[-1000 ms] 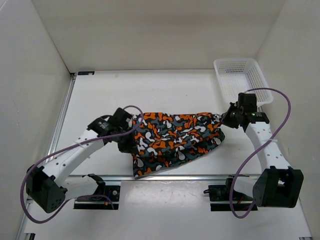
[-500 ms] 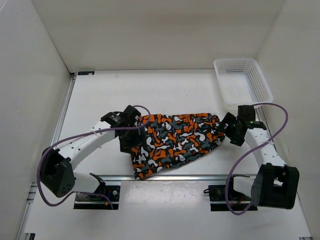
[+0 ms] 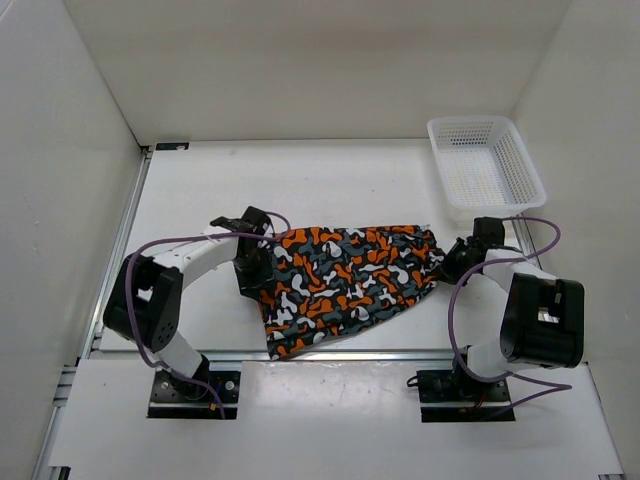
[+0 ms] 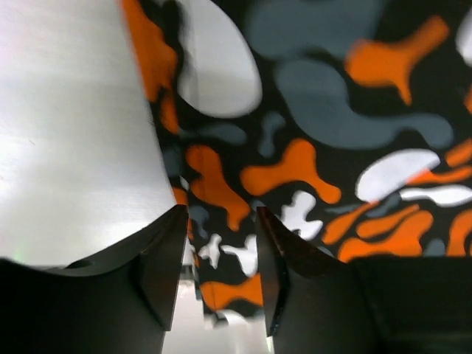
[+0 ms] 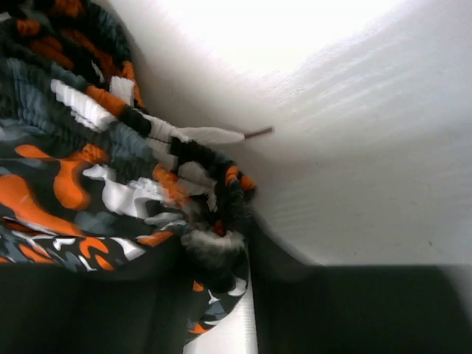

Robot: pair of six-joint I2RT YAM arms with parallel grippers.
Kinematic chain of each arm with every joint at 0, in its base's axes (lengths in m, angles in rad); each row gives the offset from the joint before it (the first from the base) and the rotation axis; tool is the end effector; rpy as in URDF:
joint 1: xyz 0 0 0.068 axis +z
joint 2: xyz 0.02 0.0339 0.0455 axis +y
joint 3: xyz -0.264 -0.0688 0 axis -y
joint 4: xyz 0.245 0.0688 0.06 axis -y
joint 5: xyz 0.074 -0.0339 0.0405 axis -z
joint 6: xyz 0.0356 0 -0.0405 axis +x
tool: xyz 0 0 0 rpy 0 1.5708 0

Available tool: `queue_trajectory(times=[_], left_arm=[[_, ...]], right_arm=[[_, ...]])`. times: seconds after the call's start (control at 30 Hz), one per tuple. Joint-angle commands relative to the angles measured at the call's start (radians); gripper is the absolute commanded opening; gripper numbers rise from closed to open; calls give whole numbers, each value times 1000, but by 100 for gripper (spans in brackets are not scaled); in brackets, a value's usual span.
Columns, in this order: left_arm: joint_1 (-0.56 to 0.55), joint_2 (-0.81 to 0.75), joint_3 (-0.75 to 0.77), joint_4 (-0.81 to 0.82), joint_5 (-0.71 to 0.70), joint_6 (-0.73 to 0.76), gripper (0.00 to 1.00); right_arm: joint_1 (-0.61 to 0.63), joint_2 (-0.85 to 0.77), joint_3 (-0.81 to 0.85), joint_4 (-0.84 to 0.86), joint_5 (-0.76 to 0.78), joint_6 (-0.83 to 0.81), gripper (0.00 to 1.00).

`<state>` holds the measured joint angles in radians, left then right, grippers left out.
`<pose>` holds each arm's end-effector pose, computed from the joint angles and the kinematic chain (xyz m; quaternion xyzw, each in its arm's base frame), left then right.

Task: Fold and stack the shorts
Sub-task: Fold the shorts

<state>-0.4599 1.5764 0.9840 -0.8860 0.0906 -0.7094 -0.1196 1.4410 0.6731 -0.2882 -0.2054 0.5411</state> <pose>0.2390 -0.1220 0.1815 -0.1221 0.9904 -0.0632 0.0135 0.2564 -0.0235 0.1535 0.2874 0.9184 0.1499 0.2268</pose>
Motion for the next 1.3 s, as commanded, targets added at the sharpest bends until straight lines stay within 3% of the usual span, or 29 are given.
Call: queue_trajectory(times=[0.0, 0.1, 0.17, 0.27, 0.47, 0.77, 0.97, 1.07, 1.27], left_arm=[[46, 0, -7, 58, 8, 27, 53], [84, 10, -7, 67, 8, 27, 44], [104, 20, -7, 67, 8, 27, 27], [124, 20, -18, 80, 17, 36, 10], [133, 146, -28, 140, 78, 36, 10], [133, 312, 145, 153, 113, 54, 10], [124, 384, 246, 153, 147, 64, 10], [133, 398, 278, 144, 147, 73, 10], [196, 343, 308, 69, 54, 93, 10]], right_arm=[[-3, 7, -17, 72, -19, 7, 19], [-3, -4, -17, 49, -8, -4, 0], [-3, -24, -6, 37, 20, -15, 0], [-3, -42, 3, 12, 31, -26, 0], [-3, -88, 37, -17, 49, -26, 0], [86, -238, 152, -117, 116, -50, 0], [343, -307, 278, -154, 306, -81, 0], [588, -307, 354, -164, 418, -101, 0], [943, -180, 506, -174, 711, -150, 0]])
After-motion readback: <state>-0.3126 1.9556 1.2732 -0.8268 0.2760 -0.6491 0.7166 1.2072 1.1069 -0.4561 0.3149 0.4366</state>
